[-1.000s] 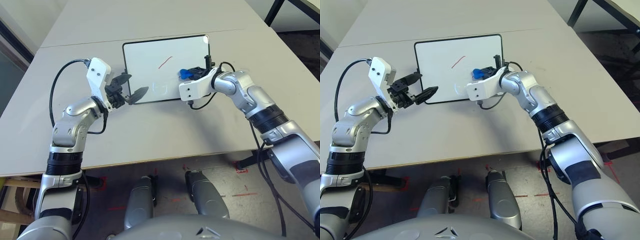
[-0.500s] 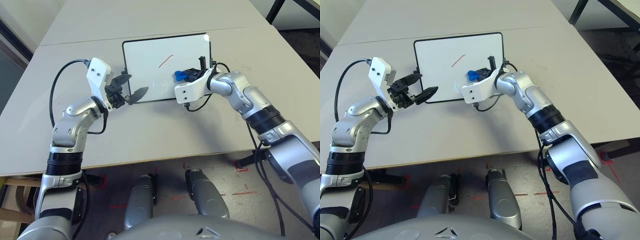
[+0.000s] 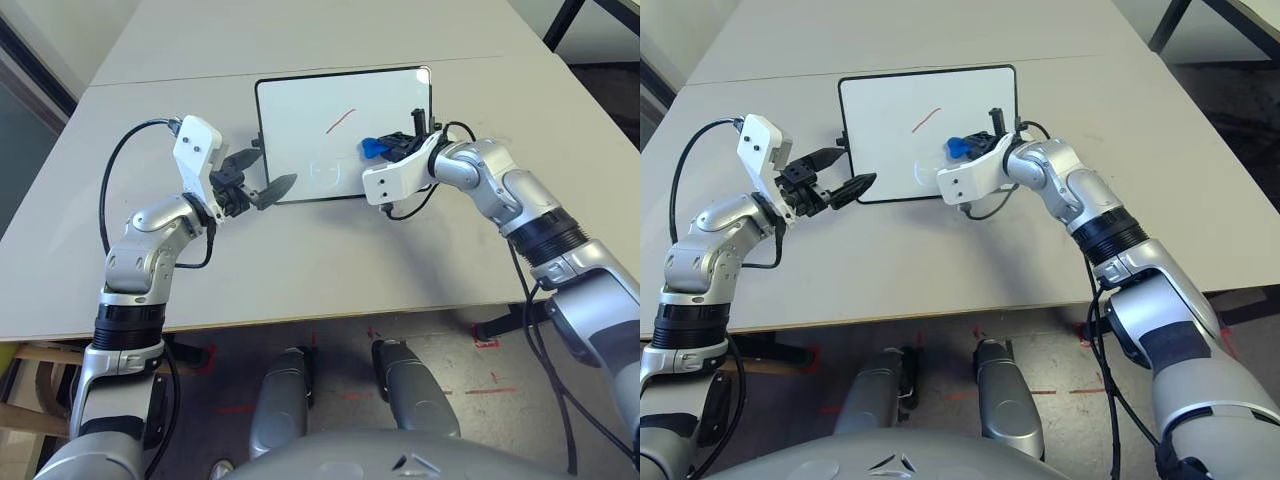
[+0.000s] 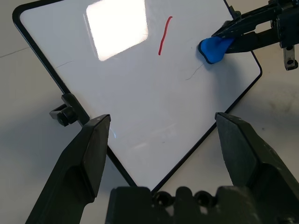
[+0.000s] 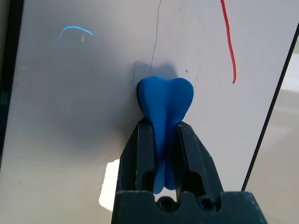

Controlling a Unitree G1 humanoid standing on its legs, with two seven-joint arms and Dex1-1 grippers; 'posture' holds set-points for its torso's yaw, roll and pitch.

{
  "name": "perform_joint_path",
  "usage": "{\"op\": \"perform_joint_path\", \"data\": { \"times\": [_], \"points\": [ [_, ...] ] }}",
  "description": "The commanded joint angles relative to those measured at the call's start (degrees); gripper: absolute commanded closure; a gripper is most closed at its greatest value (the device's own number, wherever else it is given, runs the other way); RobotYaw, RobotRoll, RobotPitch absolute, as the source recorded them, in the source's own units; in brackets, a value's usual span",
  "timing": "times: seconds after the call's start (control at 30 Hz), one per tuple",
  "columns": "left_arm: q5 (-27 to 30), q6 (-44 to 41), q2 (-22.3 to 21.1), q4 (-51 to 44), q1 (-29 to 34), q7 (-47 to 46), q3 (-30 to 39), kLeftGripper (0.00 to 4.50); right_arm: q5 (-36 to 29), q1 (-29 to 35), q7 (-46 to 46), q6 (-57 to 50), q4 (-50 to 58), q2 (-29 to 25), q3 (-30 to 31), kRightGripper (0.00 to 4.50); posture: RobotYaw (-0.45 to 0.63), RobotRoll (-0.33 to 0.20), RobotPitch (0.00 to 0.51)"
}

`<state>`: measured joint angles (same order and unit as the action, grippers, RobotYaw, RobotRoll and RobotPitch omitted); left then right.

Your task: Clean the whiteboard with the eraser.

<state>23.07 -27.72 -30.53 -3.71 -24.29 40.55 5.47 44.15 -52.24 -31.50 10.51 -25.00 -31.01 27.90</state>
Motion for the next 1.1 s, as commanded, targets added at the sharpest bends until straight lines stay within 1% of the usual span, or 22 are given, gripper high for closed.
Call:
{"op": "perform_joint_path", "data": {
  "times": [0.03, 0.2, 0.43, 0.57, 0.87, 1.1],
  "points": [
    [-0.42, 0.18, -0.39, 0.3, -0.1, 0.6, -0.6, 0.0, 1.35, 1.56, 0.08, -0.72, -3.05, -2.38, 0.21, 4.12, -0.13, 0.0, 0.19],
    [-0.5, 0.29, -0.36, 0.55, -0.34, 0.76, -0.63, 0.0, 1.31, 1.69, 1.31, -0.53, -4.45, -4.04, 0.36, 4.12, -0.13, 0.0, 0.187],
    [-0.71, 0.52, -0.54, 1.08, -0.74, 1.04, -0.59, 0.0, 1.38, 3.48, 0.99, -1.29, -4.13, -6.0, 0.5, 4.12, -0.13, 0.0, 0.187],
    [-0.83, 0.64, -0.57, 1.37, -0.97, 1.16, -0.6, 0.0, 1.03, 3.27, 0.93, -1.72, -4.03, -6.25, 0.06, 4.12, -0.14, 0.0, 0.187],
    [-1.17, 0.78, -1.13, 1.89, -1.12, 1.61, -0.39, 0.0, -1.36, -2.34, -1.78, -4.03, -1.65, -2.43, -1.68, 4.12, -0.13, 0.0, 0.187],
    [-1.28, 1.24, -1.9, 2.98, -1.69, 1.71, -0.04, 0.0, -1.79, -5.85, -2.47, -4.33, -3.51, 0.88, -1.28, 4.13, -0.13, 0.0, 0.186]
  ]
}}
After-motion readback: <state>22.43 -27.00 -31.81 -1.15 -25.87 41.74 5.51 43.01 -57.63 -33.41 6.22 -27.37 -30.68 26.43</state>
